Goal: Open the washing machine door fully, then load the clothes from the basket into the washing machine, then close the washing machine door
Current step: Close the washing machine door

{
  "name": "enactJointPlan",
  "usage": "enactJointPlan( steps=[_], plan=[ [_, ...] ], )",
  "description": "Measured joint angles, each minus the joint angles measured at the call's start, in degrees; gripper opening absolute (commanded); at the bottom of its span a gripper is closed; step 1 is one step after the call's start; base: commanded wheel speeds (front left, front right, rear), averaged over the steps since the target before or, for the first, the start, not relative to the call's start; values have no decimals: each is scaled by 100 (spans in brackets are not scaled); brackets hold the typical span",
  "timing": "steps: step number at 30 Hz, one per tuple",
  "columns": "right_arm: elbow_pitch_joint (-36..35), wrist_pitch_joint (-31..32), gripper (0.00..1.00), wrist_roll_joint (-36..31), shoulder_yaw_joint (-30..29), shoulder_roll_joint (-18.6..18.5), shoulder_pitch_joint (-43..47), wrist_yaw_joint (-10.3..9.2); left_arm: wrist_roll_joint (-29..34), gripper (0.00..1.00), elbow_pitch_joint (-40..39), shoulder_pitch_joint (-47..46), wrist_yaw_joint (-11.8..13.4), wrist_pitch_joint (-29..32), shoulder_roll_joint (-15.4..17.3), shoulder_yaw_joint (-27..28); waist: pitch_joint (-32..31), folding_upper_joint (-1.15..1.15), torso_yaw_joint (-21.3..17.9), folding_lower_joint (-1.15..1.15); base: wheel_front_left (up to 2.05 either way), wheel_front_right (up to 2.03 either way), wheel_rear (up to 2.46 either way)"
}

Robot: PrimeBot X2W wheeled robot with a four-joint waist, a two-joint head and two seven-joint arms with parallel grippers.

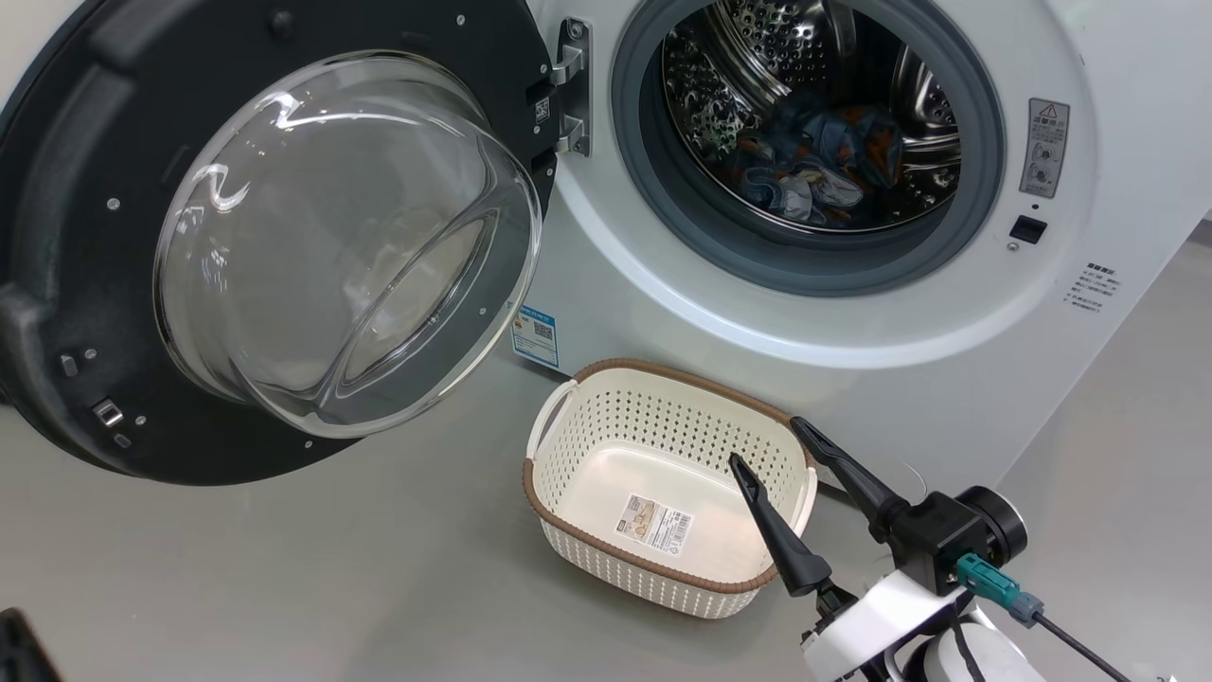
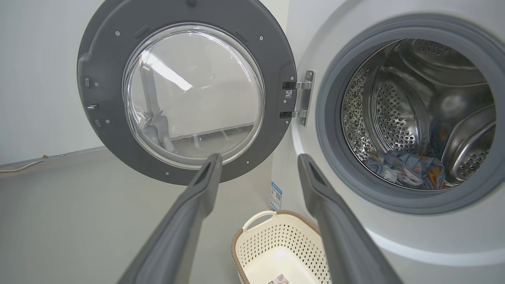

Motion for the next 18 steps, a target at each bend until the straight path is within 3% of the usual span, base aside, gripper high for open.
enactJointPlan(
  steps=[13,18],
  plan=[
    [32,0,100,42,-104,25,18,0,-1125,0,102,-85,45,-1,-10,1217,-73,0,-55,0,0,0,0],
    [35,0,100,42,-119,31,47,0,-1384,0,241,-318,-68,-1,-33,1605,-92,0,-79,0,0,0,0]
  ],
)
